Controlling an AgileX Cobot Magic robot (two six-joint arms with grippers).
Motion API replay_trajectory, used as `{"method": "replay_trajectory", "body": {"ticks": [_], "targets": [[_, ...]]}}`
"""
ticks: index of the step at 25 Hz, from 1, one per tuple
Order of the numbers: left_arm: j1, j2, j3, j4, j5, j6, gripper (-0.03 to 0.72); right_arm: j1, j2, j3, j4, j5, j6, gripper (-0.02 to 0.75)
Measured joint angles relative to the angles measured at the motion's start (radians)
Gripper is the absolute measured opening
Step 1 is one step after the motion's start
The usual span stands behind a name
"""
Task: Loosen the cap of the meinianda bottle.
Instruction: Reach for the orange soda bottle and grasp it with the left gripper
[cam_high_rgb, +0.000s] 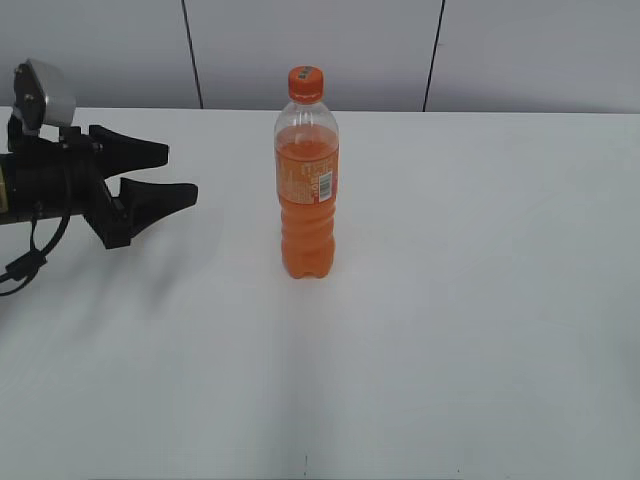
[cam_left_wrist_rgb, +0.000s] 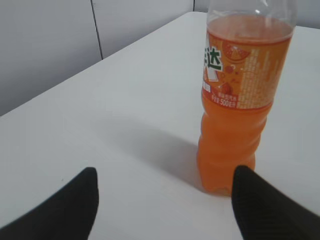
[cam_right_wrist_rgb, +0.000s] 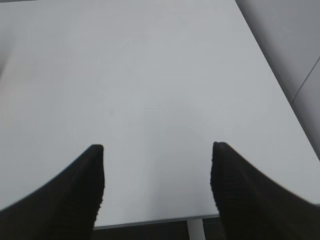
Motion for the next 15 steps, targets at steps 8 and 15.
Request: {"method": "replay_trajectory", "body": {"ticks": [8,15], "targets": [[-0.113,0.068,-0.076,0.005,-0.013,0.0,0.506,0.0,0.0,0.0,0.0,0.0,0.0,0.501],[-0.185,0.158,-0.161,0.004,0.001,0.0,0.507,0.0,0.0,0.0,0.0,0.0,0.0,0.501]]}}
